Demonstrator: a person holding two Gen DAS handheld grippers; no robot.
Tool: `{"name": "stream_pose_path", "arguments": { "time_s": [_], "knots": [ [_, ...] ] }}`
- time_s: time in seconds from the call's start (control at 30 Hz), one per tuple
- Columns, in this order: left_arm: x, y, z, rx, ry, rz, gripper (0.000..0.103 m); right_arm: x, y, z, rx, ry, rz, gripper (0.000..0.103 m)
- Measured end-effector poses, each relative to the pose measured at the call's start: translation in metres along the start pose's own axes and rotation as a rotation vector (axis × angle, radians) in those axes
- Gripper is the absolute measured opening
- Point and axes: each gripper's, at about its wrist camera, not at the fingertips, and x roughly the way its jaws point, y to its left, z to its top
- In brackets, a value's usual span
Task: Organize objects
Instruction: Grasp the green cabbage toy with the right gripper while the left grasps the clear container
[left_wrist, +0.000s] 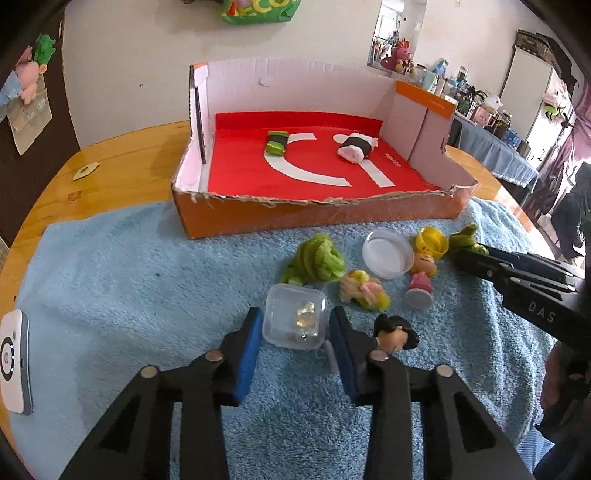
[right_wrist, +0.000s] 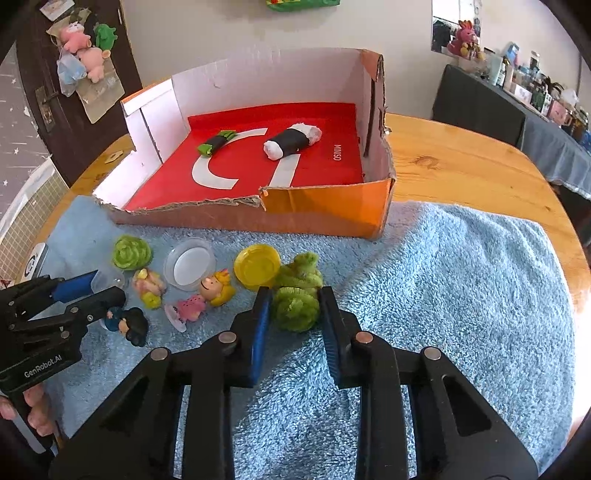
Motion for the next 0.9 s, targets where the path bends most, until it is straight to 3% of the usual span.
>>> {"name": "stream_pose_path", "arguments": {
  "time_s": [0.9],
  "knots": [
    [-0.028,0.001,0.011,-0.02,-0.068,-0.013,0.036,-0.033,0.018,0.005,-0.01,-0.068,0.093,0.022]
  ]
}}
